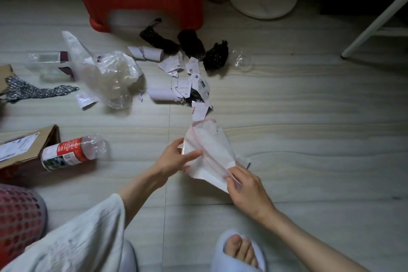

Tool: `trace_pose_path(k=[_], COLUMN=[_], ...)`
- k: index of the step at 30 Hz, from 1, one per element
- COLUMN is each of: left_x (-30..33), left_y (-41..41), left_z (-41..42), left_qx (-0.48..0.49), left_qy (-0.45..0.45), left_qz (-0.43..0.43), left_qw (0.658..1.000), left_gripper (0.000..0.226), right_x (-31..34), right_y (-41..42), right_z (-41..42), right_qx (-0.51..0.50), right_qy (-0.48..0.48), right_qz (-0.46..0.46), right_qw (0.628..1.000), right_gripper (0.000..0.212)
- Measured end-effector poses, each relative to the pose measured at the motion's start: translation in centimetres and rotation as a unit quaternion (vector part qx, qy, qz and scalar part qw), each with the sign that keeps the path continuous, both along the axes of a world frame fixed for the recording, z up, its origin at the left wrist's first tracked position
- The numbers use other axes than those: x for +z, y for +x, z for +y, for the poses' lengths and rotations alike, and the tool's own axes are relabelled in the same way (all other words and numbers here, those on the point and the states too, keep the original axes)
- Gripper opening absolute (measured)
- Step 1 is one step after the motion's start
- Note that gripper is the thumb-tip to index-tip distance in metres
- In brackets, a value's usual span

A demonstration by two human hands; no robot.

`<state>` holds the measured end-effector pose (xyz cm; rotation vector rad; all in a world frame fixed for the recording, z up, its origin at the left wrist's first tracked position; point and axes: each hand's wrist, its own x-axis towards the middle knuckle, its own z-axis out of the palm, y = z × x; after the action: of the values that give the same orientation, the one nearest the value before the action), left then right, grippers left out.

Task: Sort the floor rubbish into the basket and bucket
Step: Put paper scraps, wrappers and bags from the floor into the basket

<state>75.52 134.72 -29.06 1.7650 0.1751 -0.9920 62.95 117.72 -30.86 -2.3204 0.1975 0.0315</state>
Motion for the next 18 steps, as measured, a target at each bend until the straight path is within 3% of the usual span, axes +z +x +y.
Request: trace_pose_path(k=[4,8,12,15,18], left_x=[0.4,0.1,-0.6,-0.8,-0.6], left_y=[-0.1,-0.1,-0.4,0.0,0.5], left_z=[0.8,0.8,1.5,2.0,2.0], left_qx=[0.03,-0.002,-0.062,-0.144,-0.196], left_qy=[-0.028,0.035,0.103,0.143,0.135], left_qz=[0.012,-0.057,-0.152,-0.243,-0.285], left_qw=[0.999,0.998,0.981,0.948,0.928], left_gripper=[0.03,0.01,0.013,0.02,0.02], right_x=[-0.7,-0.7,-0.9,-0.5,0.6], right_y=[-0.3,1.0,3.1,5.6,8.4], right_z=[0.4,1.0,1.0,0.4,0.3], right_qx=[0.053,0.091,0.055,0.085,0.121], right_qy=[0.006,-0.058,-0.107,-0.099,-0.104], right_qz=[0.05,0.089,0.126,0.185,0.148], right_qw=[0.997,0.99,0.985,0.974,0.976], right_gripper=[0.035,0.054,0.073,0.093,0.112])
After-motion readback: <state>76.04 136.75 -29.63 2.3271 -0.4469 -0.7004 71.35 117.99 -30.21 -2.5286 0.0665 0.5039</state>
